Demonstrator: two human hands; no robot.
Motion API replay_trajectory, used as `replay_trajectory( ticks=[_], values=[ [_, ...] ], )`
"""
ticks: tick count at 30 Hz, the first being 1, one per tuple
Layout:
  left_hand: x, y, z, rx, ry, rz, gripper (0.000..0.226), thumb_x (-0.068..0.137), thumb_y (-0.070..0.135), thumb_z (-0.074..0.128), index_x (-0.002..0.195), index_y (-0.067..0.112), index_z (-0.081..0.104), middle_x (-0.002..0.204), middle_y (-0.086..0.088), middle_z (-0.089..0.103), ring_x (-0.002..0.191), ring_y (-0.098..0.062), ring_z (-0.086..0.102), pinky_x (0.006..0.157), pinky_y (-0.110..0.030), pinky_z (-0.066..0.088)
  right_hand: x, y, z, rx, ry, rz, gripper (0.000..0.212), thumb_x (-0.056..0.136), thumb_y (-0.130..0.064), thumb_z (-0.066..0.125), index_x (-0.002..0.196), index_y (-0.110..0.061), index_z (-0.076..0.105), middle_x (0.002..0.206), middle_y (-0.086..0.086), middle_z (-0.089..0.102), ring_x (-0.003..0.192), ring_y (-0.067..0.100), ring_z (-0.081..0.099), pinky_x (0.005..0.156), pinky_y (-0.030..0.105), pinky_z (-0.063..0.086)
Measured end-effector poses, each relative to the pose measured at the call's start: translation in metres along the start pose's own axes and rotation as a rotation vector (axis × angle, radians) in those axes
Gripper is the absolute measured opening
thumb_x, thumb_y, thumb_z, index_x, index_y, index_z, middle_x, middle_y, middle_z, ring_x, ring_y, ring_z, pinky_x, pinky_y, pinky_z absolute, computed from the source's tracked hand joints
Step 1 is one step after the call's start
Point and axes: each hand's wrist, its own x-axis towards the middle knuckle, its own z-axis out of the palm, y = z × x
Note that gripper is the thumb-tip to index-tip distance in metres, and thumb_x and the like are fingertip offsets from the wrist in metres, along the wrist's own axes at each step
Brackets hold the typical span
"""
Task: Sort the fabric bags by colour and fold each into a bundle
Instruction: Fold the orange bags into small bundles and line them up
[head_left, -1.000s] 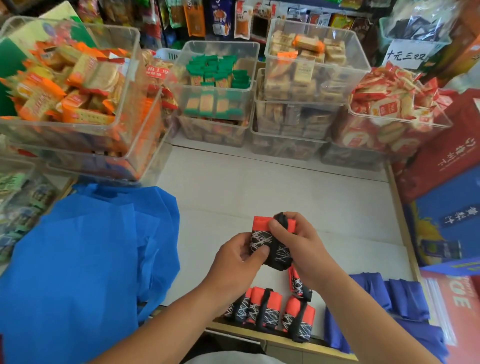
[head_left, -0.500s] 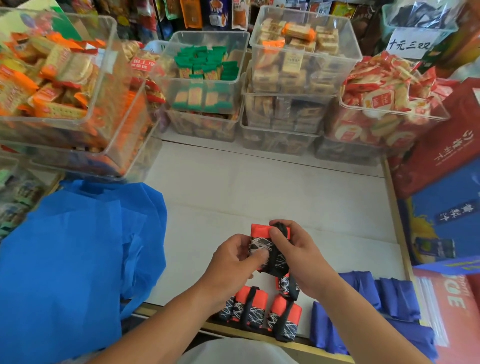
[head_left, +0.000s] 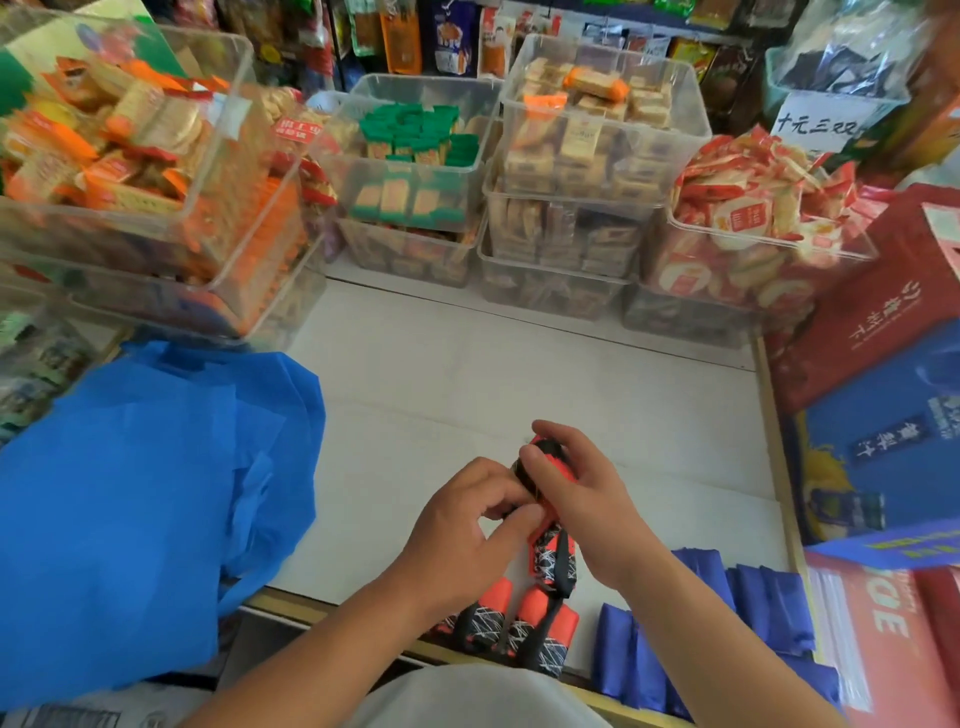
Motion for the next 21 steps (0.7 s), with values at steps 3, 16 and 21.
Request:
replay_trajectory(
  ticks=[3,16,21],
  values=[
    [-0.010,-0.003,-0.002,-0.101,0.137,-0.084,0.019,0.094,0.008,0.069,0.101,0.025,0.069,0.105,0.016,0.061,0.102,-0.011,0.066,0.092,-0.024,0.056,-0.001,0.002,-0.008,0.138,-0.036,0.027,0.024,0.102,-0.022,0.062,0.124,-0.031,0.068,0.117,0.009,0.072,0.111,0.034,0.069,0.098,0.055,0.057],
    [-0.021,0.004,0.010,-0.263,0.256,-0.276,0.018,0.087,0.023,0.082,0.099,0.023,0.069,0.113,0.008,0.060,0.103,0.003,0.064,0.078,-0.011,0.053,-0.013,-0.007,0.002,0.072,0.011,-0.114,0.034,0.103,-0.008,0.054,0.127,-0.030,0.065,0.114,0.002,0.072,0.099,0.025,0.071,0.071,0.039,0.061],
    [-0.022,0.000,0.012,-0.276,0.217,-0.302,0.006,0.092,0.021,0.076,0.089,0.020,0.071,0.113,0.009,0.061,0.100,0.004,0.063,0.077,-0.007,0.048,-0.011,-0.012,-0.005,-0.077,-0.009,-0.125,0.035,0.101,-0.010,0.056,0.124,-0.033,0.069,0.108,0.002,0.076,0.095,0.025,0.072,0.086,0.049,0.059]
  ],
)
